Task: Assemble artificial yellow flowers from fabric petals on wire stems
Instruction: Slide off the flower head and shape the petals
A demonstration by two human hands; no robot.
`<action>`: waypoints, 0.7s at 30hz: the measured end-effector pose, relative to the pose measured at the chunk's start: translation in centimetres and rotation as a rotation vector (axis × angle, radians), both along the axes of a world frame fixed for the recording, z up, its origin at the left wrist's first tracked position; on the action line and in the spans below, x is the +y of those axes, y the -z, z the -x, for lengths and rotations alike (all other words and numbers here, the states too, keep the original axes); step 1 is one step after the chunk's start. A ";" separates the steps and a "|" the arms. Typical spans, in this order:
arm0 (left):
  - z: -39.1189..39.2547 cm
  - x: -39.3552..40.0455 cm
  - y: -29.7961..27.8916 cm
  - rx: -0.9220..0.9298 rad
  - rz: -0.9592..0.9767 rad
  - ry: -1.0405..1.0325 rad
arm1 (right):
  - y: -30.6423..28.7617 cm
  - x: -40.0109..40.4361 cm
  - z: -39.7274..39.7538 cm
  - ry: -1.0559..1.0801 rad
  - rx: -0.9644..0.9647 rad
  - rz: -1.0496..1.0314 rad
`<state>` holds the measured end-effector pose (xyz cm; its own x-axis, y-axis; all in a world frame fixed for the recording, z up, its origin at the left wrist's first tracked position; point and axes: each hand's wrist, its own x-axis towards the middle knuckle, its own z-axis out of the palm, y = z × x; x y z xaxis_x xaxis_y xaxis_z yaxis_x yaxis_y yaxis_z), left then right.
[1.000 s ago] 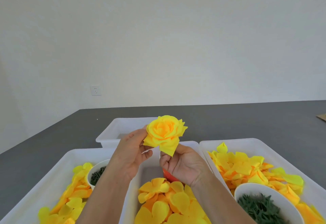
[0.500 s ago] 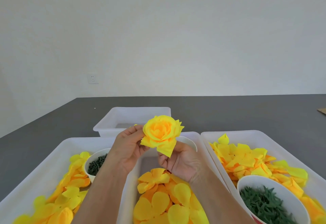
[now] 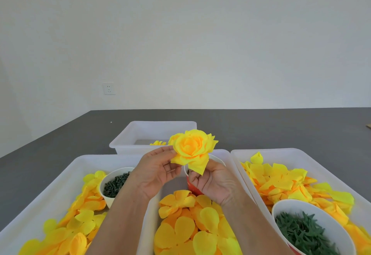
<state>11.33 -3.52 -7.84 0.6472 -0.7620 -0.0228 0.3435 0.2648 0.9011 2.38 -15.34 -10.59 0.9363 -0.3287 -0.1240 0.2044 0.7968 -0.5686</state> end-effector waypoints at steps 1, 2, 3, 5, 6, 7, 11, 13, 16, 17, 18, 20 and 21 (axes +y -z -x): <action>0.0 -0.1 0.0 -0.002 0.006 -0.024 | 0.1 0.0 0.0 0.001 0.012 0.019; -0.1 -0.1 0.0 -0.003 0.013 -0.048 | 0.1 0.0 0.0 -0.002 0.026 0.043; -0.1 -0.2 0.0 -0.005 0.018 -0.069 | 0.2 0.0 0.0 -0.008 0.044 0.066; -0.1 -0.2 0.0 -0.013 0.010 -0.106 | 0.3 0.1 0.0 -0.021 0.078 0.098; -0.2 -0.2 0.1 -0.016 0.003 -0.122 | 0.4 0.1 0.1 -0.024 0.088 0.108; -0.2 -0.2 0.1 -0.016 -0.003 -0.134 | 0.5 0.0 0.0 -0.027 0.094 0.113; -0.2 -0.3 0.1 0.008 0.006 -0.152 | 0.6 0.0 0.1 -0.052 0.107 0.131; -0.1 -0.3 0.1 0.020 0.022 -0.144 | 0.6 0.0 0.1 -0.060 0.117 0.146; 0.1 -0.2 0.0 0.036 0.038 -0.116 | 0.8 0.0 0.1 -0.056 0.130 0.129; 0.1 -0.2 0.0 0.035 0.037 -0.104 | 0.8 -0.1 0.1 -0.056 0.134 0.121; 0.1 -0.1 0.0 0.031 0.031 -0.091 | 0.7 -0.1 0.0 -0.055 0.137 0.113; 0.1 0.0 0.0 0.023 0.012 -0.067 | 0.7 -0.1 0.0 -0.052 0.137 0.109; 0.1 0.0 0.0 0.023 0.005 -0.059 | 0.7 -0.1 0.0 -0.053 0.137 0.113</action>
<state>11.19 -3.57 -7.79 0.6900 -0.7230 -0.0347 0.3477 0.2891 0.8919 2.37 -15.44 -11.32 0.9294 -0.2988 -0.2166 0.0787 0.7338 -0.6748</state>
